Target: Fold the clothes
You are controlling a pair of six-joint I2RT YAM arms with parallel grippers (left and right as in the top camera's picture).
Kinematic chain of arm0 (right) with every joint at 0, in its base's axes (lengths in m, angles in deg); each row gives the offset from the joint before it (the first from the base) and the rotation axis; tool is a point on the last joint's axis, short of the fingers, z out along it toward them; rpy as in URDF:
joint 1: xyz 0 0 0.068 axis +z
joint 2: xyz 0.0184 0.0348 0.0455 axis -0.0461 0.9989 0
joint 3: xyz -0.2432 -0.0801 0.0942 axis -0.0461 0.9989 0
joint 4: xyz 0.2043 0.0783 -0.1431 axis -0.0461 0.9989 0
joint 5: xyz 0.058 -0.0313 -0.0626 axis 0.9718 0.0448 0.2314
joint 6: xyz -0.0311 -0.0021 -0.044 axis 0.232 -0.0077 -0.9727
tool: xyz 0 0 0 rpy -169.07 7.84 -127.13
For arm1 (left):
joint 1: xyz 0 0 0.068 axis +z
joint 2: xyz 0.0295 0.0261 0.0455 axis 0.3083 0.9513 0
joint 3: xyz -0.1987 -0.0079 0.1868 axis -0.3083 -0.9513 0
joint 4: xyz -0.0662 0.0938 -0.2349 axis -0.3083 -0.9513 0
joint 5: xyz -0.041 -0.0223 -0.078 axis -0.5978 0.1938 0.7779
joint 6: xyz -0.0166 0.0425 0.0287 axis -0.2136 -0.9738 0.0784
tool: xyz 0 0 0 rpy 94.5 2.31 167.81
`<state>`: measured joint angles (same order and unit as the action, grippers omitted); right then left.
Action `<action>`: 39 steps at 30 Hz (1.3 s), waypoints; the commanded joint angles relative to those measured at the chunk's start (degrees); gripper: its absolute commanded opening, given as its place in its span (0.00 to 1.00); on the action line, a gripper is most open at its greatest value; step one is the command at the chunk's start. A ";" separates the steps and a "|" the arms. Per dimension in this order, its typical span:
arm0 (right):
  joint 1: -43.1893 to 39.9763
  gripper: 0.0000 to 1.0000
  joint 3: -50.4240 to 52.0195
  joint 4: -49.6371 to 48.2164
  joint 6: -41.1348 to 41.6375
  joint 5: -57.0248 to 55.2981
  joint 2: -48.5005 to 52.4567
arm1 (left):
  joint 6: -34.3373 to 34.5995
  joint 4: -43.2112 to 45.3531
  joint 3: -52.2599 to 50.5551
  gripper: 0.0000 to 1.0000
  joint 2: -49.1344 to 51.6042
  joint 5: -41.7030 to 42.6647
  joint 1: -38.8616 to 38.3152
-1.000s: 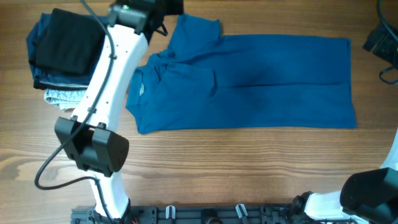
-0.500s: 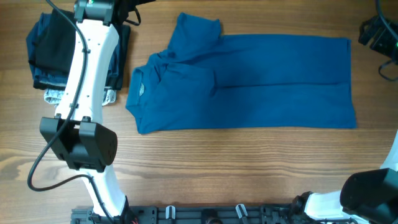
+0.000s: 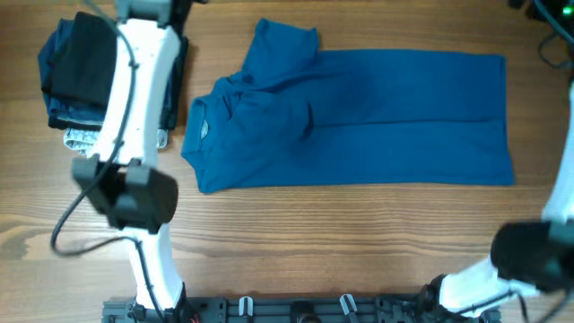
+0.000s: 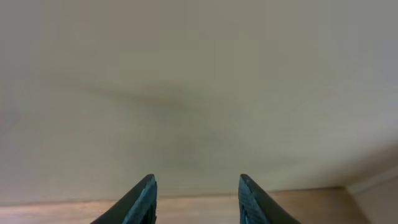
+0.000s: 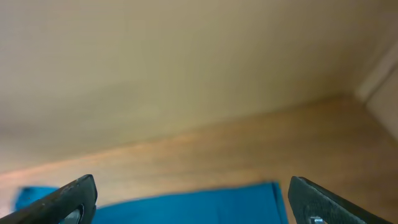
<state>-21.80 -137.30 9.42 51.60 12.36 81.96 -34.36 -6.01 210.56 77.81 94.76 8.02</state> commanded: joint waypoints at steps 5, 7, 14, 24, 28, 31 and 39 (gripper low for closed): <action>-0.02 1.00 0.24 0.39 -3.61 -10.62 17.55 | 2.23 4.35 0.11 0.45 15.82 1.49 -1.53; -0.02 0.99 0.24 -0.28 -5.01 -11.85 20.68 | 2.21 5.92 0.11 0.45 18.36 1.62 -1.53; -0.28 0.99 0.24 -4.04 -5.70 -15.89 27.61 | 1.33 9.27 0.11 0.47 23.30 1.79 -1.70; -1.09 0.96 0.28 -9.97 -5.66 -19.47 34.21 | -3.04 6.67 0.09 0.47 24.59 1.55 -2.84; -2.27 0.90 0.31 -12.37 -4.55 -17.97 34.91 | -4.33 4.81 0.09 0.47 24.59 1.51 -3.15; -2.93 0.90 0.31 -13.75 -4.35 -16.76 35.60 | -4.31 4.52 0.09 0.48 24.59 1.51 -3.15; -3.96 0.90 0.35 -16.81 -3.43 -11.30 39.34 | -5.57 4.35 0.09 0.49 24.59 0.24 -3.32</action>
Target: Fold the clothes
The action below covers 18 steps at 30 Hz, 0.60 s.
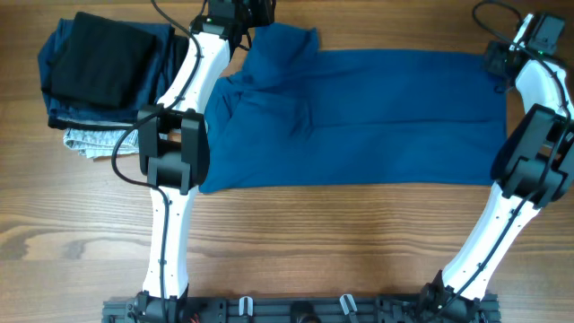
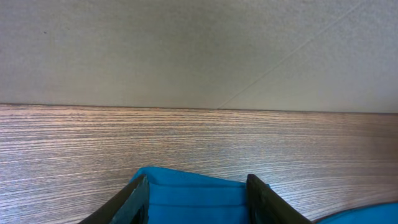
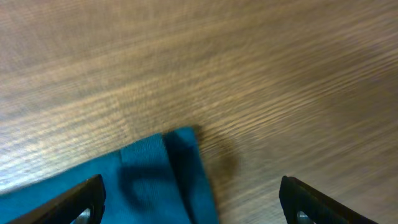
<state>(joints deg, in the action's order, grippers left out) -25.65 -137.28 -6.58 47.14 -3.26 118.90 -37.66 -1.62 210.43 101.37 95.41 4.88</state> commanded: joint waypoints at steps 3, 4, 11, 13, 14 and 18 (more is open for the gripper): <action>-0.09 0.90 0.33 -1.14 1.01 6.43 3.21 | -2.29 -0.57 0.22 0.50 1.03 -2.67 -0.26; -0.07 0.90 0.35 -1.07 0.94 6.78 3.30 | -2.29 -0.74 0.22 0.50 1.03 -2.67 -0.26; -0.07 0.55 0.39 -0.17 0.83 6.75 4.37 | -2.27 -1.38 0.17 0.56 1.03 -2.64 -0.26; -0.04 0.38 0.39 -0.02 -0.61 6.75 4.37 | -2.27 -1.33 0.17 0.58 1.03 -2.64 -0.26; -0.04 0.36 0.39 0.00 -0.61 6.73 4.37 | -2.27 -1.36 0.17 0.61 1.03 -2.64 -0.26; -0.04 0.31 0.39 0.42 -0.57 6.73 4.37 | -2.27 -1.40 0.17 0.73 1.03 -2.62 -0.26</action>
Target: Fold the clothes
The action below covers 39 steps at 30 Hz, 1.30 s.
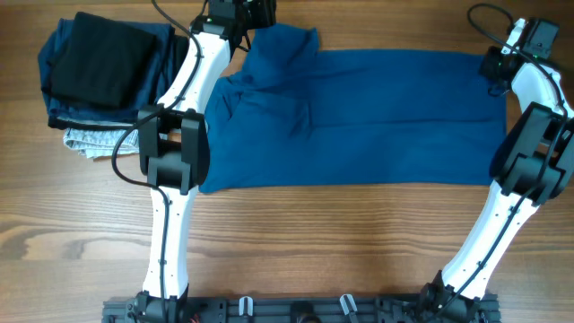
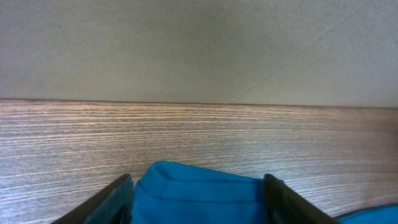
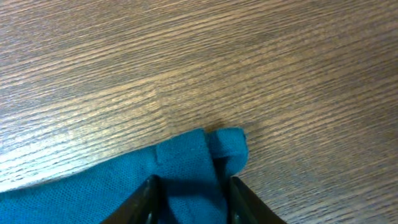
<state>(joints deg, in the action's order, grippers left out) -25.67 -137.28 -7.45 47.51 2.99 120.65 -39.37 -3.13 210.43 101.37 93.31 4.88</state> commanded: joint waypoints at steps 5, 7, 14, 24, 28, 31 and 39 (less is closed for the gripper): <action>-0.02 0.16 0.39 1.75 -0.90 0.50 2.62 | -0.50 -2.54 0.17 0.90 1.03 -0.48 -0.26; -0.04 0.10 0.39 2.08 -0.92 0.48 2.62 | -0.52 -3.06 0.17 0.70 1.03 -0.50 -0.28; -0.07 0.06 0.39 2.56 -0.76 0.50 2.62 | -0.52 -0.04 0.17 0.44 1.05 -4.79 -0.28; -0.07 0.06 0.39 3.19 -0.72 0.50 2.62 | -0.55 4.87 0.15 0.61 6.29 -6.03 -0.33; -0.07 0.06 0.39 3.28 -0.72 0.52 2.62 | -0.55 6.01 0.15 0.61 8.31 -6.01 -0.31; -0.09 0.06 0.39 3.26 -0.74 0.50 2.62 | -0.55 6.29 0.15 0.62 9.44 -6.01 -0.33; -0.07 0.07 0.39 3.19 -0.72 0.50 2.62 | -1.60 6.67 0.15 0.57 9.86 -5.84 -0.31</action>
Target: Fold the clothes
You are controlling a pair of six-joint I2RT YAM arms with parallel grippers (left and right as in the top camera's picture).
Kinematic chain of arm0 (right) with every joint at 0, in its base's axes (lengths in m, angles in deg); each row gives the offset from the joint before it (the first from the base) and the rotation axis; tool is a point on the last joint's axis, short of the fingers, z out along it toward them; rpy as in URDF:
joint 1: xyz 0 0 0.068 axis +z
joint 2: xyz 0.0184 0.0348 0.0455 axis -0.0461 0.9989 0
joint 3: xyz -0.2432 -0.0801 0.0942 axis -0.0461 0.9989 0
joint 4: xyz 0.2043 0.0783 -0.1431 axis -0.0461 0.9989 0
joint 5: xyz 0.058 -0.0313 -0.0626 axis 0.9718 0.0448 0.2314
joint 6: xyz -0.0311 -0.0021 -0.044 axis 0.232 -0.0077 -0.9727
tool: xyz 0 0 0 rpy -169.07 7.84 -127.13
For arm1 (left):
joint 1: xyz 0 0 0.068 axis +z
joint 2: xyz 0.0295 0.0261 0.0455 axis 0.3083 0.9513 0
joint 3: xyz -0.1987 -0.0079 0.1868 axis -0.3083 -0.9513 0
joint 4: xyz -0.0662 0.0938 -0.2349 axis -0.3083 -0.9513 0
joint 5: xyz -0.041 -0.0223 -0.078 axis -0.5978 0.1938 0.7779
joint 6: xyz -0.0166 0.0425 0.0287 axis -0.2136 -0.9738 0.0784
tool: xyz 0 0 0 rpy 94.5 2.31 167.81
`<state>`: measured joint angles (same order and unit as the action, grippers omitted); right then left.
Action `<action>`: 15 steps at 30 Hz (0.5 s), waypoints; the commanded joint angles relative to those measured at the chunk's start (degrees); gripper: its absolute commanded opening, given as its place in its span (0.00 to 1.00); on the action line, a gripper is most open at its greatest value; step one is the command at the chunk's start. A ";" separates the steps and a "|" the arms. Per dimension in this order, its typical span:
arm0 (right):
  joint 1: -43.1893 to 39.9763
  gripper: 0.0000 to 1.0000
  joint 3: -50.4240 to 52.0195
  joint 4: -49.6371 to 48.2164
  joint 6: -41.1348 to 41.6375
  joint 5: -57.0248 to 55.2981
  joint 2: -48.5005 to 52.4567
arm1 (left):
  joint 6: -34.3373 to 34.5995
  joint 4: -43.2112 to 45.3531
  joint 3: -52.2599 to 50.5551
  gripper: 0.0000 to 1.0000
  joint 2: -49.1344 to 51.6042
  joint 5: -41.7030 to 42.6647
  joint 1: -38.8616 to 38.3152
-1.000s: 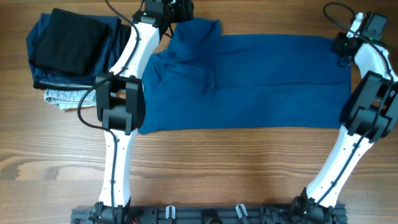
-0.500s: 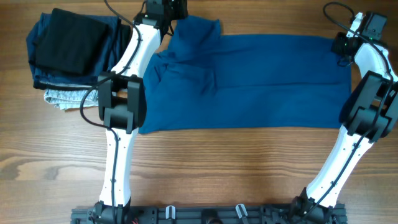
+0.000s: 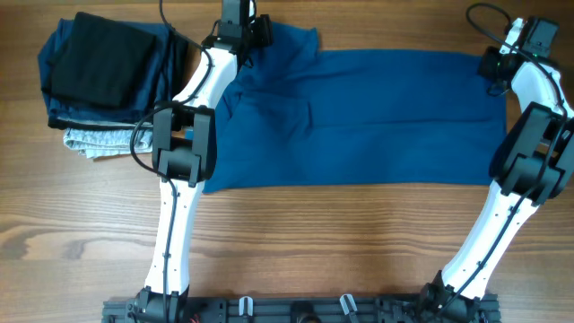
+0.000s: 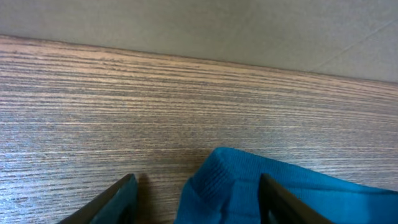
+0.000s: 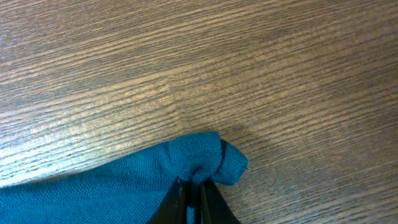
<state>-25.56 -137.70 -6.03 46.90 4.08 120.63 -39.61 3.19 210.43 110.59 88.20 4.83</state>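
A blue polo shirt (image 3: 359,117) lies flat on the wooden table (image 3: 296,242), collar to the left and hem to the right. My left gripper (image 3: 239,30) is at the far sleeve. In the left wrist view it (image 4: 199,205) stands open, low on the wood, with the ribbed sleeve edge (image 4: 227,177) between its fingers. My right gripper (image 3: 492,65) is at the shirt's far right corner. It (image 5: 193,199) is shut on that corner, and the cloth (image 5: 202,158) bunches up just ahead of the fingertips.
A pile of folded clothes (image 3: 67,112) with a black piece (image 3: 99,58) on top sits at the far left, beside the left arm. The table's far edge and a grey floor (image 4: 199,25) lie just beyond the sleeve.
My right gripper, whose fingers stood apart on either side of the shirt's far right corner, is now shut on it. The left gripper has shifted at the sleeve and is still open.
First both wrists were up and away from the shirt, seeing only wall. Then the left gripper stood open at the far sleeve and the right wide open at the far right corner. The right fingers came closer around that corner and now pinch it.
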 commanded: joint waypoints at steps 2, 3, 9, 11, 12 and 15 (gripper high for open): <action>-0.20 0.07 0.81 1.77 -0.11 -0.59 2.64 | -3.23 -0.33 0.15 0.56 0.70 -0.74 -0.26; -0.17 0.07 0.81 1.77 -0.11 -0.59 2.64 | -3.85 -0.85 0.11 0.56 0.74 -0.74 -0.31; -0.17 0.08 0.81 1.79 -0.11 -0.59 2.64 | -10.67 -1.86 0.07 0.57 0.92 -0.76 -0.98; -0.17 0.11 0.81 1.79 -0.11 -0.59 2.64 | -12.37 -2.05 0.07 0.57 0.92 -1.03 -1.03; -0.17 0.11 0.81 1.79 -0.13 -0.59 2.64 | -12.33 -2.19 0.07 0.57 0.92 -1.53 -1.03; -0.20 0.11 0.81 1.79 -0.13 -0.59 2.64 | -12.33 -3.78 0.07 0.54 0.92 -1.62 -0.96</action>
<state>-25.58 -137.72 -5.96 46.90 4.04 120.63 -49.40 1.16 210.43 110.59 87.32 4.18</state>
